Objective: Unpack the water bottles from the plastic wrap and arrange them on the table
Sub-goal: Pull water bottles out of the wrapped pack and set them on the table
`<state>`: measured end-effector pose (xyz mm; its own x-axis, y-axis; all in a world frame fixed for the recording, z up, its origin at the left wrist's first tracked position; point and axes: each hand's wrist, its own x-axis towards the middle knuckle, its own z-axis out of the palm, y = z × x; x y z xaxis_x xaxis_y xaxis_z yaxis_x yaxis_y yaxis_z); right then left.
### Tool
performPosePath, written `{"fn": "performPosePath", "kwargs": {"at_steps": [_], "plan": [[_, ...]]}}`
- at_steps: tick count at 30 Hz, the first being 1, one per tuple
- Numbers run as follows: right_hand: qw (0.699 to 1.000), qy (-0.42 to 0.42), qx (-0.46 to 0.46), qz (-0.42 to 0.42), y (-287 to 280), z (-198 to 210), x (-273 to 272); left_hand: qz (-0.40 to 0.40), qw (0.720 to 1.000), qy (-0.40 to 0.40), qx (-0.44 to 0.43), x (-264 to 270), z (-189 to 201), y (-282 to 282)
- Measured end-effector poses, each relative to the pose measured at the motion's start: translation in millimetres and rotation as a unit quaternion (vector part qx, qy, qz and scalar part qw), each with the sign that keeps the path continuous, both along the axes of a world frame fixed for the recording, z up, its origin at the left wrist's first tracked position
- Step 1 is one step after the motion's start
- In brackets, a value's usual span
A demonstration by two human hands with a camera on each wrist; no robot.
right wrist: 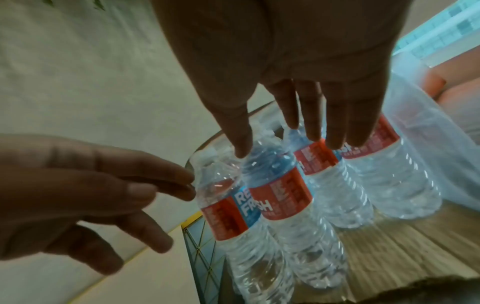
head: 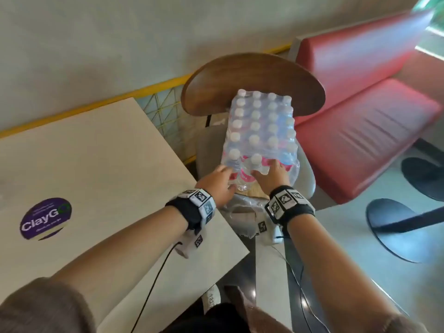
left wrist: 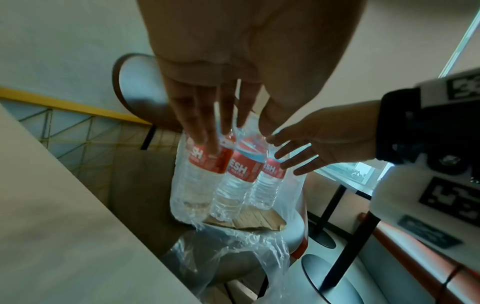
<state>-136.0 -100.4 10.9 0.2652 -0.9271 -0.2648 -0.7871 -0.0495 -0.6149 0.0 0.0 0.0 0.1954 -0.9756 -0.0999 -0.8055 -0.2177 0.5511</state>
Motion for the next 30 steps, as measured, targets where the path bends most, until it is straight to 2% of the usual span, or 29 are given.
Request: {"fn": "performPosePath", "kwargs": {"at_steps": [3,8,12,16,20,23,26,30], "plan": [[0.999,-0.037,0.006,0.015,-5.9,-6.2,7.0,0.085,0.996,-0.026,0.019,-2.7,-7.3,-17.2],[0.996,-0.078,0.027,0.017,-12.1,-3.6,16.2,0.115,0.993,-0.007,-0.012,8.1,-29.0,-32.0],[0.994,-0.1,0.02,0.049,-15.0,-5.1,9.9,0.161,0.976,0.142,-0.02,4.3,-31.9,-50.5],[0.992,-0.103,0.004,0.077,-9.3,-4.1,3.3,0.108,0.971,0.208,-0.053,10.3,-31.2,-45.2],[0.989,-0.083,0.002,0.12,1.5,2.8,0.2,0.063,0.972,0.208,-0.089,10.0,-32.9,-16.0],[0.984,-0.077,0.004,0.159,13.0,16.4,3.6,0.107,0.959,0.242,-0.102,10.6,-20.1,10.3],[0.976,-0.059,-0.013,0.209,30.0,33.3,16.9,0.14,0.956,0.229,-0.118,26.4,2.9,35.5],[0.955,-0.061,-0.011,0.291,68.1,48.5,55.9,0.149,0.971,0.141,-0.123,68.4,28.5,82.9]]}}
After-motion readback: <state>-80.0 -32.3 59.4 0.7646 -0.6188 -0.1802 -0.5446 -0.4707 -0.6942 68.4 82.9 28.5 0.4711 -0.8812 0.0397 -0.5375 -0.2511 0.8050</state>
